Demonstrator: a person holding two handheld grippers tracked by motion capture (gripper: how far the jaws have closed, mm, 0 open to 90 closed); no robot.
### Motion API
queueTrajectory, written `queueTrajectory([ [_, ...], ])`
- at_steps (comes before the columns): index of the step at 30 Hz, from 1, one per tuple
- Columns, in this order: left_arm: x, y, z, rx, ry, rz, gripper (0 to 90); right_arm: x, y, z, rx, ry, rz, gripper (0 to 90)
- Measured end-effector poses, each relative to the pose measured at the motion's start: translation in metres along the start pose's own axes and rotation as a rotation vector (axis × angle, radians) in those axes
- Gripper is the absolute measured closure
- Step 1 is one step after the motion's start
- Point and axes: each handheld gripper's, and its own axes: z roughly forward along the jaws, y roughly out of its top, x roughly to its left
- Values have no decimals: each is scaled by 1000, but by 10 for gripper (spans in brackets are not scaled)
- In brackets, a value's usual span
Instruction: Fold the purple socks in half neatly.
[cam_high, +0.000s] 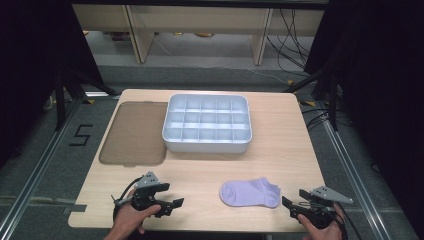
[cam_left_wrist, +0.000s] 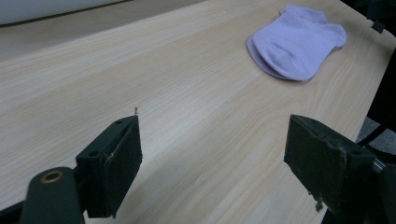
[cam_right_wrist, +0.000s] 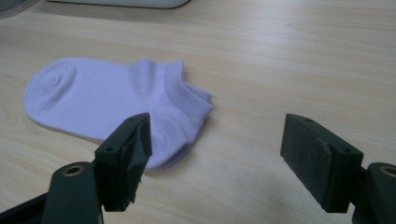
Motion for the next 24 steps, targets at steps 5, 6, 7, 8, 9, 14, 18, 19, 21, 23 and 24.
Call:
queueTrajectory([
  [5, -8, 12, 17, 1, -11, 18, 188, -1, 0, 0, -8, -7, -31, 260],
  [6, -9, 15, 20, 2, -23, 21, 193, -1, 1, 0, -9, -8, -32, 260],
  [7, -9, 18, 24, 11, -25, 33, 199, -2, 1, 0, -10, -8, -33, 260],
  [8, -10, 20, 28, 9, -25, 39, 206, -1, 1, 0, -3, 1, -21, 260],
  [9, -11, 23, 32, 8, -19, 39, 213, -1, 1, 0, 1, 14, -13, 260],
  [14, -17, 32, 53, 32, -52, 43, 267, 1, 0, -2, 6, 5, 24, 260],
  [18, -24, 37, 66, 51, -72, 64, 304, 0, -1, -2, -7, -3, 11, 260],
  [19, -25, 38, 69, 54, -75, 65, 314, -3, 0, -2, -10, -6, -28, 260],
  [21, -30, 40, 74, 57, -70, 83, 354, -3, -1, -1, -9, -6, -27, 260],
  [23, -34, 42, 81, 59, -70, 106, 378, -4, -1, -1, -9, -5, -29, 260],
  [24, -36, 43, 84, 57, -75, 108, 388, -4, -1, -1, -7, -4, -28, 260],
])
